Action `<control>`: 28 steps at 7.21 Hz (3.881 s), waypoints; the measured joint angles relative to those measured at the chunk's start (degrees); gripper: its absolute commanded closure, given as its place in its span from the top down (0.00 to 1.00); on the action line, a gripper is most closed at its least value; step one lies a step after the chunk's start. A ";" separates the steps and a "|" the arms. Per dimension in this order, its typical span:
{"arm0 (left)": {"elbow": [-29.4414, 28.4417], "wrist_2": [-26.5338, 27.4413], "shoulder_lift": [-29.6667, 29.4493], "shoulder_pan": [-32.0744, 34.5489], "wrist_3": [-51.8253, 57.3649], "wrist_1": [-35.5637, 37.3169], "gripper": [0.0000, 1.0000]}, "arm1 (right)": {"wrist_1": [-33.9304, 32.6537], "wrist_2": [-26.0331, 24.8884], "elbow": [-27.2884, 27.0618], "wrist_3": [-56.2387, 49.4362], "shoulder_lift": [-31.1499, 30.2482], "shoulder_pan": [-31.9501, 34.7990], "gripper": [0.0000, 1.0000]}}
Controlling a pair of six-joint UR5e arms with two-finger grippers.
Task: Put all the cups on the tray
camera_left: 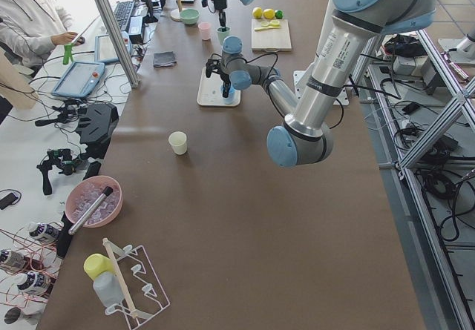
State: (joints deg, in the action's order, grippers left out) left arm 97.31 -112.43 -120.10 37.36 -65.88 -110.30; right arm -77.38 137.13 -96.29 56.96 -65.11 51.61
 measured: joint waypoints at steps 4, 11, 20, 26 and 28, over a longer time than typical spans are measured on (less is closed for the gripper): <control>-5.56 -8.19 3.28 15.67 20.31 -0.02 0.98 | -0.16 -14.61 4.09 15.97 9.84 -12.67 0.63; -23.63 -10.99 2.25 24.22 35.99 -5.06 0.63 | 1.58 -7.27 -0.18 12.74 5.52 -4.16 1.00; -15.23 -10.38 -7.83 16.63 15.80 5.61 0.00 | 2.08 -8.34 18.55 -23.00 -0.95 12.84 0.75; -13.42 0.96 -12.97 1.40 3.74 8.23 0.97 | 4.51 -6.28 22.26 -20.93 1.40 10.62 0.00; -13.51 2.11 -13.48 0.95 2.50 8.08 0.98 | 3.98 -2.82 20.56 -15.14 5.40 9.35 0.00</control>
State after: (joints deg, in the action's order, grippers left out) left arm 83.81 -110.32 -133.58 38.31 -63.37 -102.22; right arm -73.40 134.31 -75.73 41.82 -59.71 60.96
